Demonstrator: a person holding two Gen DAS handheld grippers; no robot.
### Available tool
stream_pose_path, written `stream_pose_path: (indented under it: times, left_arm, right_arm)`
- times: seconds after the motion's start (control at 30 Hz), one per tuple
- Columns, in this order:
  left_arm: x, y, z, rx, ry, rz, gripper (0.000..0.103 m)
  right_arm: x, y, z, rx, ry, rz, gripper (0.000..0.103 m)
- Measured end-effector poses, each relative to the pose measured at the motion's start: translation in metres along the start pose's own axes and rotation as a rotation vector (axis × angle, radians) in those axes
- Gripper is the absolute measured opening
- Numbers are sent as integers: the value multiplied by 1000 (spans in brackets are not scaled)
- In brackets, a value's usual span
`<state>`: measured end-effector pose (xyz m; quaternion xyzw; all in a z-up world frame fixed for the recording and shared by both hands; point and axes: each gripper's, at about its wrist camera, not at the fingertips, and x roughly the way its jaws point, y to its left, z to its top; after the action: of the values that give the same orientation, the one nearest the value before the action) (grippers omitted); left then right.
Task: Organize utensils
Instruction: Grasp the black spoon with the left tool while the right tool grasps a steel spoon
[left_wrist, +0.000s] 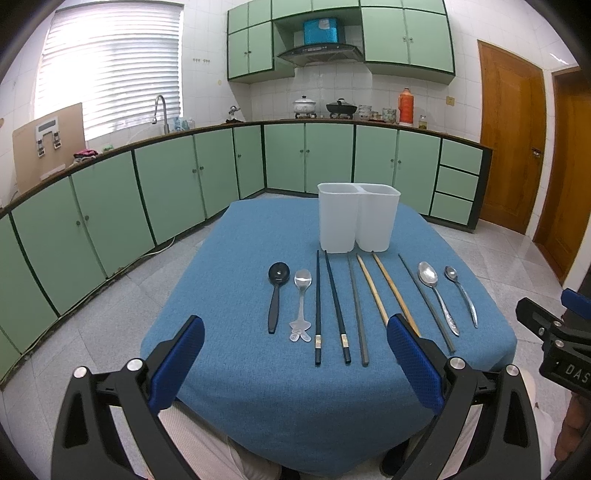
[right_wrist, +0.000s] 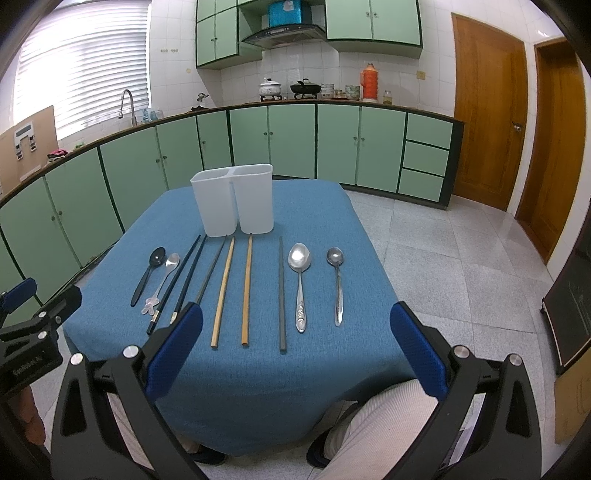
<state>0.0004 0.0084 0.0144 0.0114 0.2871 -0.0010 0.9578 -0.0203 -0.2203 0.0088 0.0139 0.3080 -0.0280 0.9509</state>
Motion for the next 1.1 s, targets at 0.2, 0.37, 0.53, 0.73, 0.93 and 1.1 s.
stream_pose_path:
  times: [0.2, 0.37, 0.53, 0.73, 0.93, 1.1]
  left_arm:
    - [22, 22, 1, -30, 24, 21, 97]
    - [54, 36, 14, -43, 43, 46, 97]
    - [103, 48, 31, -56, 106, 48, 97]
    - [181, 58, 43, -49, 253, 31, 97]
    - [237, 66, 52, -57, 333, 45, 95]
    - [258, 67, 54, -25, 363, 45, 89]
  right_arm:
    - [29, -14, -1, 11, -2, -42, 98]
    - [51, -24, 8, 10, -7, -77, 98]
    - [81, -36, 24, 4, -3, -102, 98]
    - [125, -43, 36, -12, 40, -113, 93]
    - [157, -48, 43, -21, 99, -99, 79]
    - [179, -46, 46, -31, 126, -103, 79]
